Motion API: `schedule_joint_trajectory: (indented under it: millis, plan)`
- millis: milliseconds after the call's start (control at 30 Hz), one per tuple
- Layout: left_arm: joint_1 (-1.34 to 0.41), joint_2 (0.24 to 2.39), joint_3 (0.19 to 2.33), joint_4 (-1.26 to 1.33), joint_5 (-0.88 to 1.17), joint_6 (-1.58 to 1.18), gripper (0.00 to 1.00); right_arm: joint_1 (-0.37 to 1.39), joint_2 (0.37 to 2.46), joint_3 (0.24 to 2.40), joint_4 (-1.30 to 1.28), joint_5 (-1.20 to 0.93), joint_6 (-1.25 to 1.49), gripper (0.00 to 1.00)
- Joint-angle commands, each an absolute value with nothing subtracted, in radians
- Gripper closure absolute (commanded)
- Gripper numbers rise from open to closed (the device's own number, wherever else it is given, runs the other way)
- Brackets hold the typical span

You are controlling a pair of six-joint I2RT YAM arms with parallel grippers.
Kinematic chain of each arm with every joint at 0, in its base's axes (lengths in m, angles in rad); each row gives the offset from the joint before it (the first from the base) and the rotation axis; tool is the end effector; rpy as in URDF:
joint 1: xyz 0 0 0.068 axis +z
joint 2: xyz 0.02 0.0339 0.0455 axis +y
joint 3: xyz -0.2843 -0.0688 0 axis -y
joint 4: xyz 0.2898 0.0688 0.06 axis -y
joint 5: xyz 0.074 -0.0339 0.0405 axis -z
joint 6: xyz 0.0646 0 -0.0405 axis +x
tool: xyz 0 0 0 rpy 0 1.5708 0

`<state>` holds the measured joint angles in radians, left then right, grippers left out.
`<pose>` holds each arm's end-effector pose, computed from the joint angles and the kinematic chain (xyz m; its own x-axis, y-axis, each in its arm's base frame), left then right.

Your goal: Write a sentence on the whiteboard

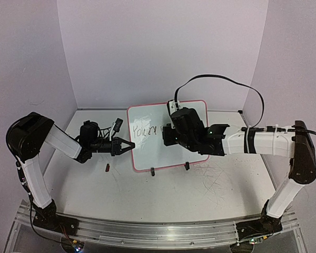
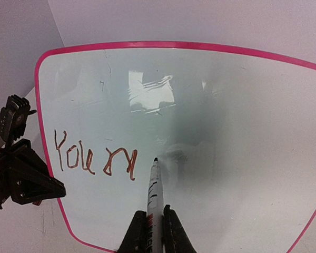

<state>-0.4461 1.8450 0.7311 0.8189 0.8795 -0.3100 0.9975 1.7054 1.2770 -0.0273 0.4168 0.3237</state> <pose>0.3294 -0.2127 0.1201 -0.5366 0.0410 -0.8429 0.8152 0.2831 -0.5052 0.2748 0.3775 0.2709 -0.4079 -0.0956 -0.9080 -0.4654 0.8774 0.1167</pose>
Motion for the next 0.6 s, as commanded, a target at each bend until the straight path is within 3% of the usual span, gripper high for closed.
schedule_joint_trajectory:
  millis: [0,567]
  plan:
    - [-0.451,1.828,0.749,0.778,0.819,-0.264,1.0,0.991,1.706,1.283,-0.01,0.424,0.326,1.0]
    - [-0.451,1.829,0.751,0.776,0.82,-0.262,1.0,0.991,1.745,1.312,-0.01,0.421,0.31,1.0]
